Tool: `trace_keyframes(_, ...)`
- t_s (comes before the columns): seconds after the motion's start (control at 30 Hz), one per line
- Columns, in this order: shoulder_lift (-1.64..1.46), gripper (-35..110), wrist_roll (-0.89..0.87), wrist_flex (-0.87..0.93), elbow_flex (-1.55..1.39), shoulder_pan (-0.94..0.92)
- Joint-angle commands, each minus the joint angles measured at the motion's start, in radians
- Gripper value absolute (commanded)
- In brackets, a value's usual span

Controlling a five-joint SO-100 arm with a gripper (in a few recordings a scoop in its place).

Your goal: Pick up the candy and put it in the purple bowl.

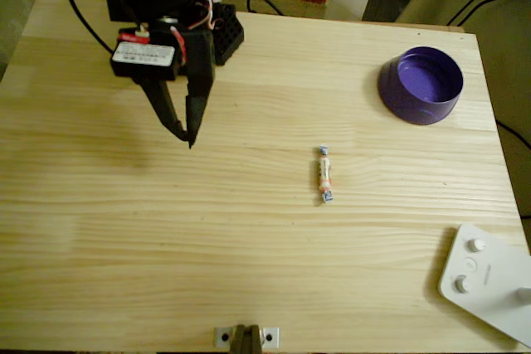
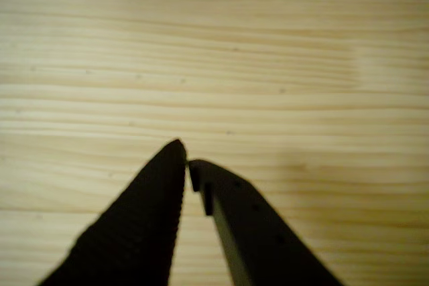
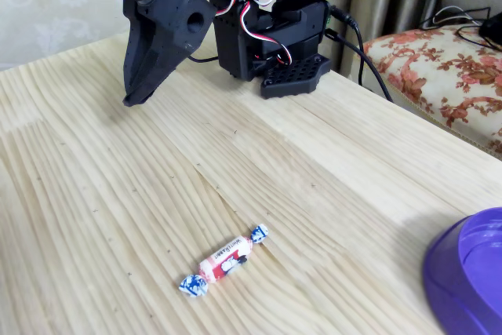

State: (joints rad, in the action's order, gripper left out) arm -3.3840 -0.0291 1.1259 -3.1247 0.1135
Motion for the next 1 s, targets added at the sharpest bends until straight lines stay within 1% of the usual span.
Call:
trace_keyframes(0.0, -0.071, 0, -0.011, -0.026, 0.012, 0.012)
trace_keyframes(0.8, -0.071, 0, -0.011, -0.026, 0.014, 0.02)
trace_keyframes(0.97, -0.069, 0, -0.014, -0.026, 0.017, -0.006)
